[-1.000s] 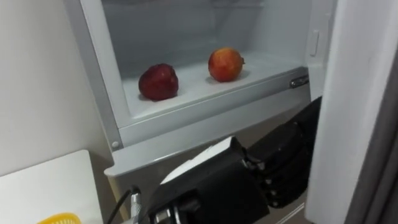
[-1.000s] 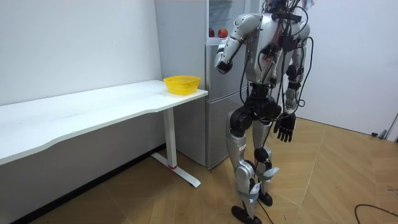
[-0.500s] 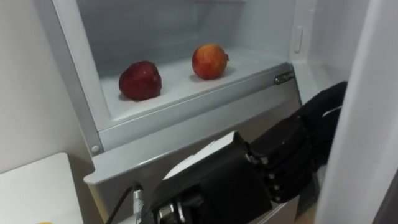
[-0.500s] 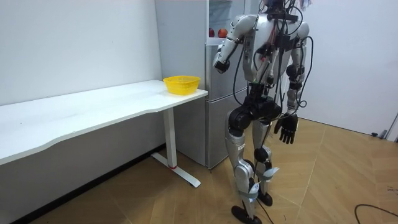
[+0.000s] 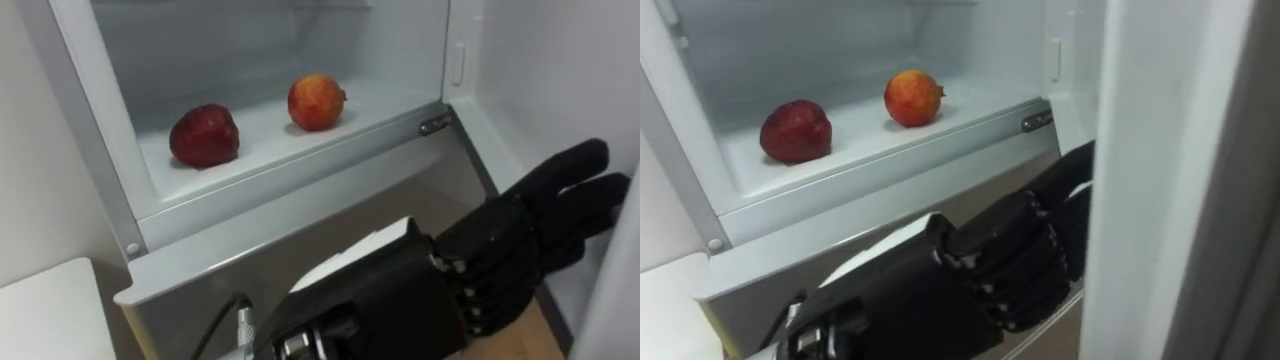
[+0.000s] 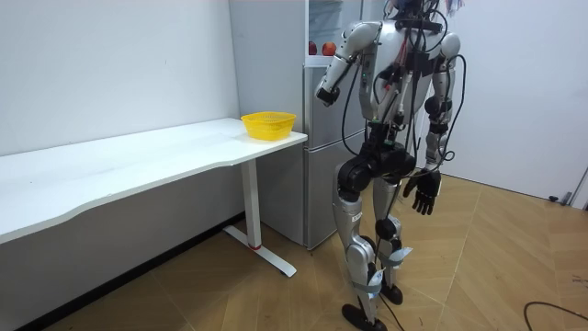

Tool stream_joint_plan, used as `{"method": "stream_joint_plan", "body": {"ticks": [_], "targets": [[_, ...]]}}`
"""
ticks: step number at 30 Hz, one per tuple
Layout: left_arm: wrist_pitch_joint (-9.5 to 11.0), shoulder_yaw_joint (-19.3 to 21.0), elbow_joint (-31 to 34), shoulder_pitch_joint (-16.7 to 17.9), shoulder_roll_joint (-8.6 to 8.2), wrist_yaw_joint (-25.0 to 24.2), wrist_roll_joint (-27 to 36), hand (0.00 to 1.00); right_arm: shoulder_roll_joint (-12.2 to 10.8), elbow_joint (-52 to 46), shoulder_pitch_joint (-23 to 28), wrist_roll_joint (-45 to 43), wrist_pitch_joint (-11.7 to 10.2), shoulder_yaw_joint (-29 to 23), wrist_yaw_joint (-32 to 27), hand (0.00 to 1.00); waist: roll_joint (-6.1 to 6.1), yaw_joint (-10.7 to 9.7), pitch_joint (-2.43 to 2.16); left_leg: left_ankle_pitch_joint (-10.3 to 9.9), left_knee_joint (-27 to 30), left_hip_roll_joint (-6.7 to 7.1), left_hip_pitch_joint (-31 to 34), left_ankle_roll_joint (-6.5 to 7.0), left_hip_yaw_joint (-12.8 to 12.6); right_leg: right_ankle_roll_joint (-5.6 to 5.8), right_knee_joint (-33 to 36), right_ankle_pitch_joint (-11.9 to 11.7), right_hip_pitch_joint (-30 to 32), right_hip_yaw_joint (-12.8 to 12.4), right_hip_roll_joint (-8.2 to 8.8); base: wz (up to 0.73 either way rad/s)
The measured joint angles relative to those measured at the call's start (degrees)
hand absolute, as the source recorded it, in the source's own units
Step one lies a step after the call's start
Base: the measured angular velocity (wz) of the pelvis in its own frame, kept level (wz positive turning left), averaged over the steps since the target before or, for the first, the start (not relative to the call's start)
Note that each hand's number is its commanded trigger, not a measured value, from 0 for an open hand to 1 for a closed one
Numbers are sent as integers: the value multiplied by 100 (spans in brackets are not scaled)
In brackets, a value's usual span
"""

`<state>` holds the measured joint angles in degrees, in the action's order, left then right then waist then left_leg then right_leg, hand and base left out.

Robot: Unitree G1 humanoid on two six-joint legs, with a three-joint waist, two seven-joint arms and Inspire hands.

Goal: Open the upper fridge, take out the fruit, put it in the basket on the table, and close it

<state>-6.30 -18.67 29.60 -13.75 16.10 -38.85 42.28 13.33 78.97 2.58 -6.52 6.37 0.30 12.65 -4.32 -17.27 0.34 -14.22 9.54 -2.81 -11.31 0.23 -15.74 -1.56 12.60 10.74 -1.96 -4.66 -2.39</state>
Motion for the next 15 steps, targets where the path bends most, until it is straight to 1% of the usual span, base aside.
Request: {"method": "stream_joint_plan", "body": {"ticks": [7, 9, 11, 13, 15], "targets": [[37, -176, -26, -137, -18, 89, 3, 0, 42, 17, -43, 2, -3, 8, -1, 0, -38, -79, 0, 0, 1, -8, 32, 0, -23, -7, 16, -5, 92, -58, -26, -3], [37, -210, -34, -168, -17, 108, -2, 0, 69, 6, -86, -7, -5, 16, 0, 0, -40, -117, 1, -1, -1, -29, 6, -1, -154, -18, 17, -13, 90, -137, -64, -14], [45, -246, -36, -172, -30, 119, -18, 0, 71, -7, -86, -8, -10, 17, 0, 0, -39, -140, 1, -1, -1, -44, -10, -2, -153, -36, 10, -25, 84, -168, -78, -21], [74, -316, -84, -222, -70, 125, -15, 0, 80, -7, -82, -7, -15, 58, 0, 0, -43, -181, 4, -1, -1, -53, -11, -2, -156, -44, 8, -29, 78, -182, -91, -8], [84, -426, -236, -369, -178, 138, -16, 0, 89, -6, -82, -7, -25, 64, 5, 0, -40, -207, 7, -1, -3, -58, -12, -2, -187, -50, 5, -33, 85, -222, -108, -6]]}}
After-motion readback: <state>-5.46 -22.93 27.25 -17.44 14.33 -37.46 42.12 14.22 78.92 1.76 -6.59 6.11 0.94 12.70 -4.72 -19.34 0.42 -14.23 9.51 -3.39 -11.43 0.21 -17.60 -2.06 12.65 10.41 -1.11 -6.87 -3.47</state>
